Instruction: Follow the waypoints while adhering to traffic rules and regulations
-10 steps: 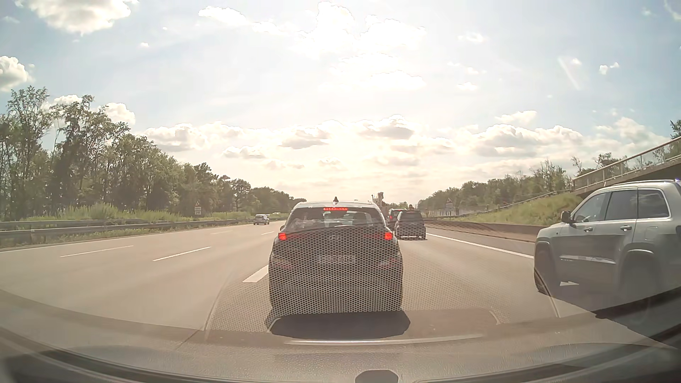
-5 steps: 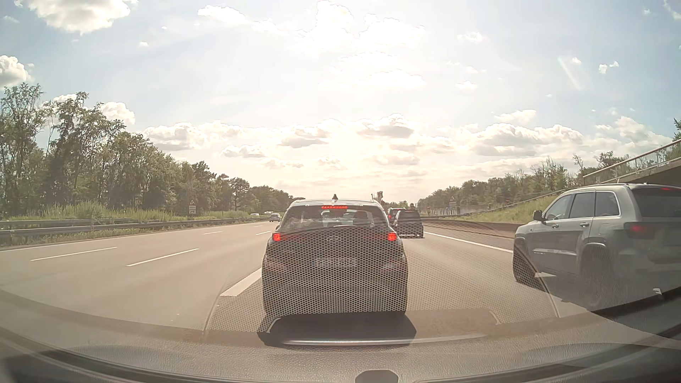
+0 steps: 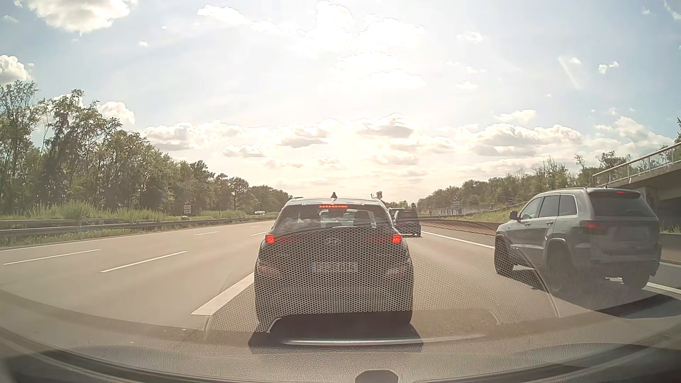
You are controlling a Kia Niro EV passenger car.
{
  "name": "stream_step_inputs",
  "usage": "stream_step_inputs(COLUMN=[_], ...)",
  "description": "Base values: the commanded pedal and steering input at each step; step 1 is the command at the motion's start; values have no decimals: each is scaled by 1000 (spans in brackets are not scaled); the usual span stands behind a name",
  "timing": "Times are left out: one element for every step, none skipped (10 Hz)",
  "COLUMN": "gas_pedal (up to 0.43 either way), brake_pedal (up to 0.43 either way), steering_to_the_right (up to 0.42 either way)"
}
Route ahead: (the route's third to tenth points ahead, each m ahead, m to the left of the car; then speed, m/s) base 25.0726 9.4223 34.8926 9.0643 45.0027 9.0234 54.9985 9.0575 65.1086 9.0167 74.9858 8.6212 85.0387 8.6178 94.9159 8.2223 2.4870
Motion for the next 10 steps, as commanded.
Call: stream_step_inputs(gas_pedal=[0, 0, 0, 0, 0, 0, 0, 0, 0, 0], brake_pedal=[195, 207, 213, 220, 220, 220, 220, 220, 220, 220], steering_to_the_right=[0, 0, 0, 0, 0, 0, 0, 0, 0, 0])
